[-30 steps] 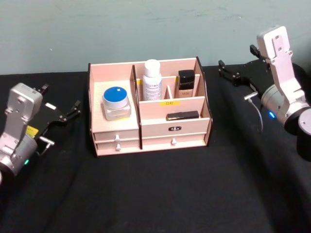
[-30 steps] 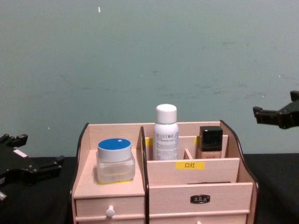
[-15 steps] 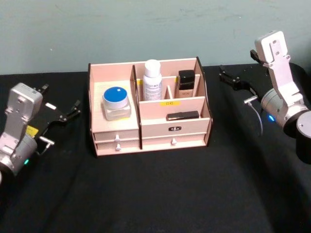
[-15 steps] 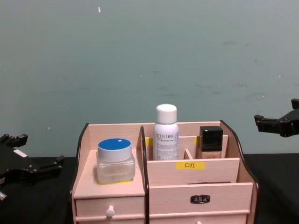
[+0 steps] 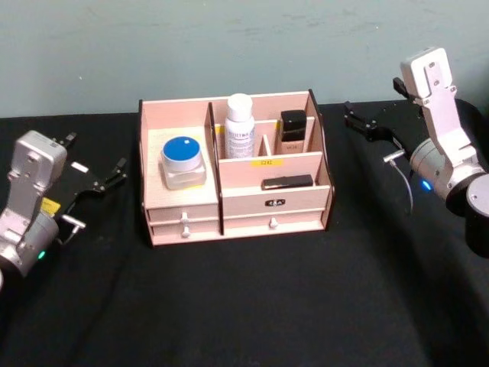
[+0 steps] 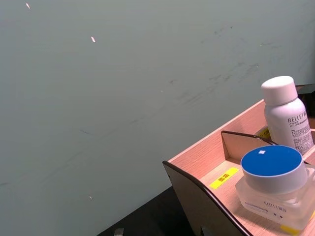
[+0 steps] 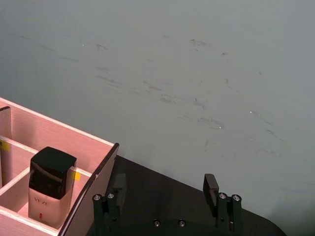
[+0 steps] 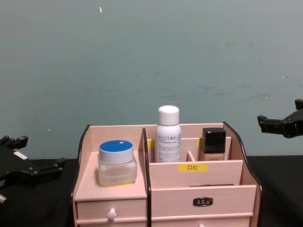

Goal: Pick up the facial cleanser and watermelon frost from the table and place them into the tiered storage box.

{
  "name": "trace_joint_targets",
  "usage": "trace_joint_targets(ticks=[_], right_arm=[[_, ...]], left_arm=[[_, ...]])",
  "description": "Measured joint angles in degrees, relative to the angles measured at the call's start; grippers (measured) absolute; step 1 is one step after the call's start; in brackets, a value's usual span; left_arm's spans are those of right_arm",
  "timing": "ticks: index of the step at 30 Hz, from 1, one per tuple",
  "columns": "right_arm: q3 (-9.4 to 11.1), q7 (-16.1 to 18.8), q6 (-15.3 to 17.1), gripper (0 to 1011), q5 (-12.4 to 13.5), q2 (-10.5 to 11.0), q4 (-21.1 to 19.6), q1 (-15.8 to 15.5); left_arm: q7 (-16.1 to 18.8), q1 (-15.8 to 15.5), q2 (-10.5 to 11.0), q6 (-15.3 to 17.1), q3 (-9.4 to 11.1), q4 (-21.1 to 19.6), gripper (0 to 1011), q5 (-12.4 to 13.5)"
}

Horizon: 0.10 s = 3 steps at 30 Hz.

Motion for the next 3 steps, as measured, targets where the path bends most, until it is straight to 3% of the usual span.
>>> trace_joint_targets(ticks=[3], right_arm=[[0.00, 0.01, 0.00, 1002, 0.02, 0.01, -0.01, 0.01]], left_arm=[[0.00, 0.00, 0.00, 0.00, 0.00, 0.00, 1010, 0.00]])
